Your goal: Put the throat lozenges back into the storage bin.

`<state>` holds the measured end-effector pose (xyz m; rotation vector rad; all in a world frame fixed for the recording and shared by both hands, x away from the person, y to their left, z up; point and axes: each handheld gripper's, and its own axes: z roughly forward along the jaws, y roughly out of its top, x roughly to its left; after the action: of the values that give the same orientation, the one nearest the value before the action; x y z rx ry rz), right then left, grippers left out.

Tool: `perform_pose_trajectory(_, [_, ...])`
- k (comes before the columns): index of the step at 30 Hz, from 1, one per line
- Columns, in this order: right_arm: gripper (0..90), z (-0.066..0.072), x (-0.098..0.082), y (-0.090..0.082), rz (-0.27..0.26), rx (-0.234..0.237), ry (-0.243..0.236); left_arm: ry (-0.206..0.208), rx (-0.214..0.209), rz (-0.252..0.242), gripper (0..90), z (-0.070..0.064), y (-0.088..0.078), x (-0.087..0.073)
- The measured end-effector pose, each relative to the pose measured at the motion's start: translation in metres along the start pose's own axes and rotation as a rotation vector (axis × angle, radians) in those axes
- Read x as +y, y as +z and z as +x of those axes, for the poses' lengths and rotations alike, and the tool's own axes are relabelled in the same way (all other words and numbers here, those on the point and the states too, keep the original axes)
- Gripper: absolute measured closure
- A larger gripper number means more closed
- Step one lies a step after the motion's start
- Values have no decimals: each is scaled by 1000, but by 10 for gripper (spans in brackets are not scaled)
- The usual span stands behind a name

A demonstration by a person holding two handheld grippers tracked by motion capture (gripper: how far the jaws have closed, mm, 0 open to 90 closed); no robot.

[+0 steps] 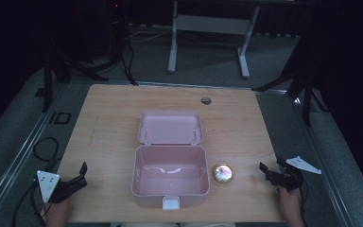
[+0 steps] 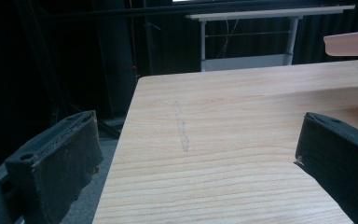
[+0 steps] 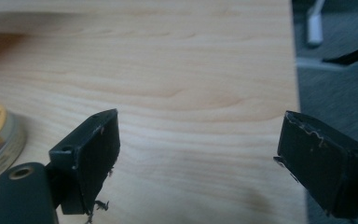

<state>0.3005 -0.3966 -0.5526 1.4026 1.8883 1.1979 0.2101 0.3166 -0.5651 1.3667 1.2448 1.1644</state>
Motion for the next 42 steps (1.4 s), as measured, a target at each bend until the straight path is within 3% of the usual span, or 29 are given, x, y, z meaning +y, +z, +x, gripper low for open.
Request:
perform_pose_trajectory(2, [127, -1, 0, 0, 15, 14, 1, -1, 1, 1, 5, 0, 0, 0])
perform_pose_trajectory(3, [117, -1, 1, 2, 40, 50, 7, -3, 1, 1, 5, 0, 0, 0])
perform_pose_trajectory(5, [118, 0, 2, 3, 67, 72, 2, -5, -2, 0, 5, 1, 0, 0])
perform_pose_trajectory(10, [120, 6, 7, 4, 150, 106, -52, -11, -5, 0, 5, 1, 0, 0])
perform_pose_trajectory(19, [120, 17, 21, 4, 380, 200, -178, -16, -9, -1, 5, 2, 0, 0])
perform_pose_trajectory(23, [120, 20, 26, 2, 482, 196, -245, -17, -10, 0, 5, 2, 0, 0])
perform_pose_trajectory(35, [117, 31, 42, -4, 757, 249, -423, -15, -14, 1, 5, 2, 0, 0])
perform_pose_trajectory(42, [118, 42, 52, -4, 972, 250, -545, -15, -15, 0, 5, 2, 0, 0])
